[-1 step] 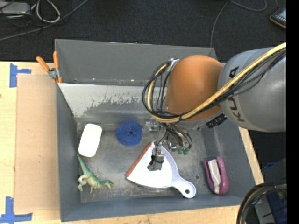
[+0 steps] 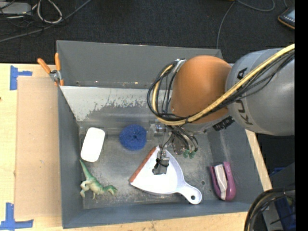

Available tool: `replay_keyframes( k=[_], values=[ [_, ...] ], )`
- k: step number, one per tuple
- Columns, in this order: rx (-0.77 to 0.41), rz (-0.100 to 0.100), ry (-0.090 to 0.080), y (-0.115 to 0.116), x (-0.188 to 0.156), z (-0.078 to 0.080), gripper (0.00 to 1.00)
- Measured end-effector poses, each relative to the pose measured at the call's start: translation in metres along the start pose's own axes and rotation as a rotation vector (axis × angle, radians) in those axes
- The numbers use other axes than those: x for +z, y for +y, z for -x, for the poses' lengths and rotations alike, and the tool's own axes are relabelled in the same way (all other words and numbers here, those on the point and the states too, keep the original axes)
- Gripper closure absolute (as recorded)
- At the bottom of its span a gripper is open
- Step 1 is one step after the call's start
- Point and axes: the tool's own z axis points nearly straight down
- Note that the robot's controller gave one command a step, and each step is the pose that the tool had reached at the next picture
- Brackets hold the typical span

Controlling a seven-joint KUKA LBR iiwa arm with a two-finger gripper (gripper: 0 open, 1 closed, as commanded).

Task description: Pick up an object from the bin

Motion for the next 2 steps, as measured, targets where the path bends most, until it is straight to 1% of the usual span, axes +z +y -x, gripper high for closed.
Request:
replay_keyframes(
  k=[1, 2],
  values=[
    [-0.077, 0.0, -0.004, -0.063, 0.086, 0.044, 0.0],
    [0.147, 0.004, -0.006, -0.088, 0.132, 0.05, 0.0]
  ],
)
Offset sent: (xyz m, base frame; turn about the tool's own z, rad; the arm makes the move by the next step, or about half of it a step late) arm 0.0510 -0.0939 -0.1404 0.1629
